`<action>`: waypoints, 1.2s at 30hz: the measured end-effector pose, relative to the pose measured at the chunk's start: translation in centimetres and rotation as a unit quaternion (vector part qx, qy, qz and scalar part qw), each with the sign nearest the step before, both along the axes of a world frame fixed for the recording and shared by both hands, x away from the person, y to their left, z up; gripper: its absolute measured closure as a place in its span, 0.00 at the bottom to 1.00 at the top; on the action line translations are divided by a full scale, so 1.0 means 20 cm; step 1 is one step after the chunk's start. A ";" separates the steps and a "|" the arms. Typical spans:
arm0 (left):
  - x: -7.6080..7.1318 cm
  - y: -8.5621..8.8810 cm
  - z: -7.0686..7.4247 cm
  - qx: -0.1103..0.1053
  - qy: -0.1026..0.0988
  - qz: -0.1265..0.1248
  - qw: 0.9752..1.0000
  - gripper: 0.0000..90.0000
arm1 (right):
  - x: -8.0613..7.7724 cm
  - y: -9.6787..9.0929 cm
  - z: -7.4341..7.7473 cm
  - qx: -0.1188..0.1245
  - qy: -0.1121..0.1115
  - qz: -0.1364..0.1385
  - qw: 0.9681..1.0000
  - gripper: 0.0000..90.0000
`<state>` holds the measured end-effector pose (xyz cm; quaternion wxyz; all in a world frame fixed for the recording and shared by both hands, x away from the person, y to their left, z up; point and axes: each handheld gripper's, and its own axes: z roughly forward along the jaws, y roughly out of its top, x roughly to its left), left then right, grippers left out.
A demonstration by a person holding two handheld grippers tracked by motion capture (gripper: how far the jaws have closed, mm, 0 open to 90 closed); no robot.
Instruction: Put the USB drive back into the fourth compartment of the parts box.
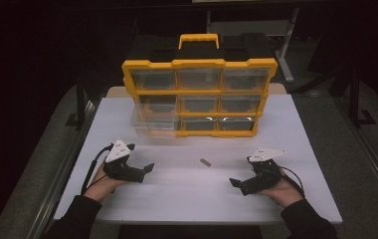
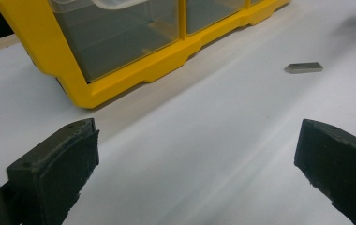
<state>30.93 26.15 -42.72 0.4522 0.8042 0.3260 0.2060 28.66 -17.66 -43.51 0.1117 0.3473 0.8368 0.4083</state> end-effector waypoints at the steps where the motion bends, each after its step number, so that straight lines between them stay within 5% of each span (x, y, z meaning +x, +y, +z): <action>1: 0.00 0.00 0.00 -0.002 0.001 -0.001 1.000 0.00 | 0.00 0.00 0.00 0.000 0.001 0.000 1.000 0.00; 16: -0.08 0.07 -0.02 0.000 0.002 -0.017 1.000 0.00 | 0.02 0.01 0.02 0.008 0.013 0.008 1.000 0.00; 36: -0.07 0.05 -0.02 -0.005 0.001 -0.031 1.000 0.00 | 0.12 0.10 0.13 -0.012 0.030 0.045 0.998 0.00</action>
